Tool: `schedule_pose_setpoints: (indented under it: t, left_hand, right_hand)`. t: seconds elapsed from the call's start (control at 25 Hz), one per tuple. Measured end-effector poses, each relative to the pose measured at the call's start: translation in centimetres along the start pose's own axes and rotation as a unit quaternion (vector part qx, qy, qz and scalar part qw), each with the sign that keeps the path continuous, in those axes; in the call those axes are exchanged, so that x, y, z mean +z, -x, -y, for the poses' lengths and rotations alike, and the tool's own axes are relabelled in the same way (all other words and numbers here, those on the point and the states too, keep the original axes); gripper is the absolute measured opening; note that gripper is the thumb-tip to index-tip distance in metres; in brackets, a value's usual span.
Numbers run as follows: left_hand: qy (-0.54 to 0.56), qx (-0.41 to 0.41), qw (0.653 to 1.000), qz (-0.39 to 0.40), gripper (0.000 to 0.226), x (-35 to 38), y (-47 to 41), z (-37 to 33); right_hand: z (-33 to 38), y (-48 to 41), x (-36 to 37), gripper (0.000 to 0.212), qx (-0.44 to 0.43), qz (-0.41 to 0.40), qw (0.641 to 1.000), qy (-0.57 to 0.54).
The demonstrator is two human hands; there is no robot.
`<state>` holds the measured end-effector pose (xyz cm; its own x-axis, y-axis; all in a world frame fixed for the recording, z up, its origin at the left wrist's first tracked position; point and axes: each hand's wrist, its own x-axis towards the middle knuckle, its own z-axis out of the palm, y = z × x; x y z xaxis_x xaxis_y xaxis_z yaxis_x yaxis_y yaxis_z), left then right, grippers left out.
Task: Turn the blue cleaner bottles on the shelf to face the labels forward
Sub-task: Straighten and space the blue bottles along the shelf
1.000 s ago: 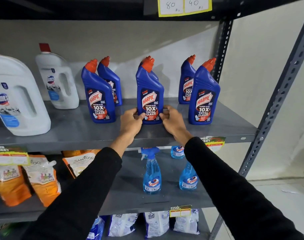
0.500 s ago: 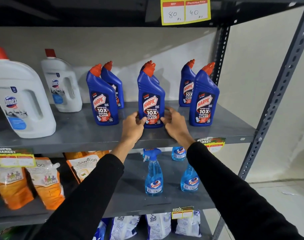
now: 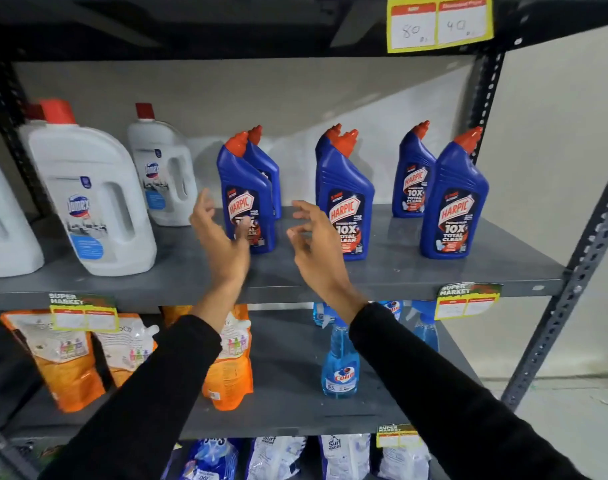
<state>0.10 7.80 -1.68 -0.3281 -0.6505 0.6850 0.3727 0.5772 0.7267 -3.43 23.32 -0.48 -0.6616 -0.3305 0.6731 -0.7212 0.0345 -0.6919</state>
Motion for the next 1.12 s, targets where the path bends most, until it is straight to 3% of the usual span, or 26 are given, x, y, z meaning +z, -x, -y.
schedule_pose_setpoints:
  t: [0.08,0.2,0.32,0.56,1.12]
  left_hand:
    - [-0.026,-0.083,0.996,0.03,0.068,-1.4,-2.3,1.6]
    - [-0.024,-0.204,0.969,0.134,0.048,-1.7,-3.5,3.2]
    - [-0.043,-0.193,0.964,0.176,0.03,-0.9,-3.6,4.3]
    - [-0.009,-0.226,0.959,0.17,0.026,-1.1,-3.5,4.6]
    - [-0.04,-0.185,0.966,0.175,0.04,-2.9,-2.2,3.3]
  right_hand:
    - [-0.3,-1.2,1.9,0.046,0.085,0.005,0.996,-0.01]
    - [-1.3,-2.7,4.1,0.048,0.168,0.029,0.985,-0.008]
    - [-2.4,-3.5,5.7,0.047,0.195,0.072,0.978,0.014]
    - [-2.7,-3.5,6.1,0.042,0.19,0.077,0.978,0.041]
    - [-1.8,-1.8,5.1,0.041,0.159,0.075,0.98,0.092]
